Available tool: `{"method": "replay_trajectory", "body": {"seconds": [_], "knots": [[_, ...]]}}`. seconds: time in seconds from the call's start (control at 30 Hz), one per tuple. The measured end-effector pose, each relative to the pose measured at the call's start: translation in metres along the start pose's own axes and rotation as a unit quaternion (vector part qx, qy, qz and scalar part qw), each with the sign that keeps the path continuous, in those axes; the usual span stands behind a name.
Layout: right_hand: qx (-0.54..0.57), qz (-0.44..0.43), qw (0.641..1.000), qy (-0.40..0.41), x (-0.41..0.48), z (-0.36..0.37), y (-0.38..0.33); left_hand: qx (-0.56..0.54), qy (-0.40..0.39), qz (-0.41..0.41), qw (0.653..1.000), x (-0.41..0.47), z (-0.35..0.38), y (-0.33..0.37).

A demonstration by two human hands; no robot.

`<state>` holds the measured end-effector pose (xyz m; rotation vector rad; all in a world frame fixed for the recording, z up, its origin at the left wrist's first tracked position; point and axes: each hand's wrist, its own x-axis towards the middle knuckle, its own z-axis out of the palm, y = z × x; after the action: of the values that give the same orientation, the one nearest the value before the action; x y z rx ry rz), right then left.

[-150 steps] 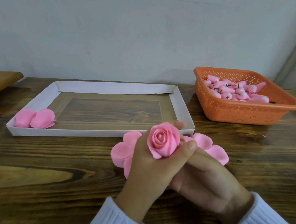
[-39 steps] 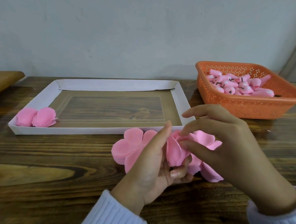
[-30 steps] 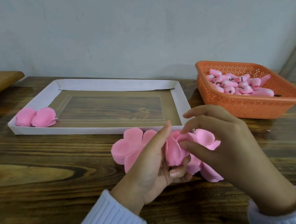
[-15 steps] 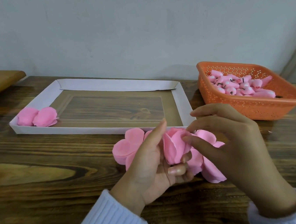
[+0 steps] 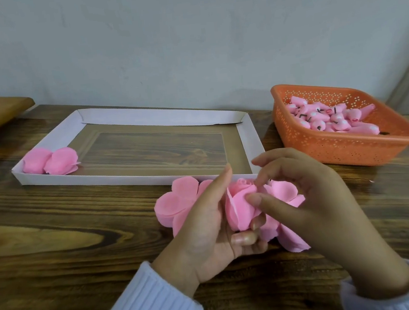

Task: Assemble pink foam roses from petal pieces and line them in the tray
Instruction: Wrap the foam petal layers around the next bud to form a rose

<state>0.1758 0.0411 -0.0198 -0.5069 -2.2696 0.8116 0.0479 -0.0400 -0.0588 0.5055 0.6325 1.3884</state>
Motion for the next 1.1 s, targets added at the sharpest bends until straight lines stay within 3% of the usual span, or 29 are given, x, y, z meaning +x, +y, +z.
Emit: {"method": "replay_trajectory", "body": {"seconds": [0.17,0.3,0.43,0.57,0.7,1.1], "knots": [[0.045,-0.006,0.998,-0.032,-0.001,-0.0014,0.003,0.01,-0.009,-0.012,1.0,-0.0007,0.0002,-0.0005],[0.012,-0.017,0.999,-0.032,-0.0005,-0.0017,0.0035,0.026,-0.017,-0.017,0.999,-0.0014,0.0007,-0.0013],[-0.007,-0.03,1.0,-0.006,-0.001,-0.0023,0.0032,0.019,-0.01,-0.015,1.0,-0.0009,0.0012,-0.001],[-0.071,-0.102,0.99,0.068,-0.0014,-0.0006,0.0045,0.004,-0.007,-0.012,1.0,-0.0011,0.0008,0.0001],[-0.126,-0.129,0.98,0.079,-0.0004,0.0007,0.0043,0.001,0.001,-0.014,1.0,-0.0003,0.0004,-0.0007],[0.035,-0.033,0.993,-0.104,-0.0022,-0.0007,-0.0029,0.031,0.039,-0.023,0.998,0.0019,0.0007,-0.003]]}}
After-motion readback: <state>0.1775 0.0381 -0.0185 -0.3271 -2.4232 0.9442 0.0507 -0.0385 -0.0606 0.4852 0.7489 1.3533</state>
